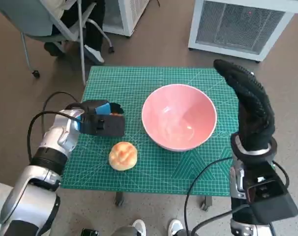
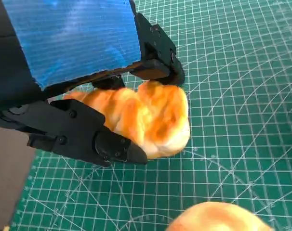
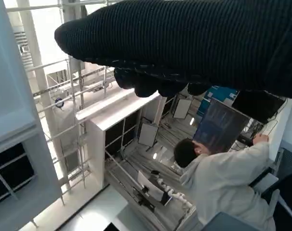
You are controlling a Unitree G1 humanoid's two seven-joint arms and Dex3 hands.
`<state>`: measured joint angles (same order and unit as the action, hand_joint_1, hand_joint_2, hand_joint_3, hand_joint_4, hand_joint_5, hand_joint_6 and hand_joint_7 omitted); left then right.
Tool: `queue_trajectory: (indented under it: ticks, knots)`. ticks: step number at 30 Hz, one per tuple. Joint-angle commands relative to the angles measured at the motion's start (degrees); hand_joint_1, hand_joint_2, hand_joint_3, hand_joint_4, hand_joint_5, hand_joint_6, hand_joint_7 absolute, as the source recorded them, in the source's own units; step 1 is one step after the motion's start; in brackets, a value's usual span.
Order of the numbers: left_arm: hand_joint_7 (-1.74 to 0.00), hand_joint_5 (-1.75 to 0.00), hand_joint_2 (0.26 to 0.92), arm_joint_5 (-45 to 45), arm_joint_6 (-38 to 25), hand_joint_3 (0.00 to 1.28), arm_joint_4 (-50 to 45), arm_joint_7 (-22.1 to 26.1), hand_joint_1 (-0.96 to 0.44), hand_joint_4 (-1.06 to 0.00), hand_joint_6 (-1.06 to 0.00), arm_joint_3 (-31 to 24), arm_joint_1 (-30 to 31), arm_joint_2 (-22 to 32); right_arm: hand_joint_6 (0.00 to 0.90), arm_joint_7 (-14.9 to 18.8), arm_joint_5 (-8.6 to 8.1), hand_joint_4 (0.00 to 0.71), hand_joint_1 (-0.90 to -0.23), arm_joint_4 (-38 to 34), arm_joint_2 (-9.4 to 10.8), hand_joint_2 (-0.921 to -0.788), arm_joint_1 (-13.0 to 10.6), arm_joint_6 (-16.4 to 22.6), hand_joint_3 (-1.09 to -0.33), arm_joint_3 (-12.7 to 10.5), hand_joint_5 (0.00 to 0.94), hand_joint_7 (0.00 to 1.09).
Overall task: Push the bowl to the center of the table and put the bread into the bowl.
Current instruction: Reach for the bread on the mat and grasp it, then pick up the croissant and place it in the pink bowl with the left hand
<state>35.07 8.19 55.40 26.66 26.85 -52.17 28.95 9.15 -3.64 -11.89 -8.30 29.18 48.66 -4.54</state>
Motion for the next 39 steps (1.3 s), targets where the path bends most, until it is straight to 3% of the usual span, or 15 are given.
queue_trajectory:
  ticks: [1, 7, 22, 31, 39]
  knots:
    - [-1.26, -1.33, 0.92, 0.2, 1.7, 0.18, 0.7, 0.6, 0.0, -0.54, -0.52, 0.1, -1.1, 1.4, 0.008, -0.6, 0.43, 0.42, -0.365, 0.6, 0.1, -0.921, -1.7, -1.1, -0.525, -0.1, 0.015, 0.91]
    - [-1.25, -1.34, 0.92, -1.4, 2.1, 0.18, -2.5, 0.9, 0.0, -0.55, -0.52, -2.4, -2.7, 2.9, 0.014, -0.7, 0.31, 0.421, -0.36, 0.6, 0.1, -0.921, -1.7, -1.3, -0.524, -0.1, 0.015, 0.9]
    - [-1.24, -1.25, 0.921, -6.9, 0.0, 0.14, -28.2, -1.6, 0.0, -0.6, -0.56, -12.3, -2.2, 4.1, 0.022, 0.2, -1.08, 0.421, -0.37, 0.6, -0.2, -0.921, -1.7, -1.2, -0.521, 0.2, 0.015, 0.89]
    - [-1.21, -1.2, 0.92, -6.2, 1.6, 0.1, -36.3, -5.2, 0.0, -0.67, -0.57, -11.7, -3.6, -0.1, 0.025, 0.6, -1.58, 0.421, -0.373, 0.7, -0.1, -0.921, -1.5, -1.5, -0.523, 0.6, 0.015, 0.89]
    - [-1.22, -1.18, 0.92, -6.3, 4.0, 0.09, -34.0, -3.7, 0.0, -0.68, -0.57, -8.2, -6.6, -5.3, 0.024, 0.6, -1.77, 0.421, -0.373, 1.5, 0.0, -0.921, -1.9, -1.6, -0.524, 0.8, 0.016, 0.89]
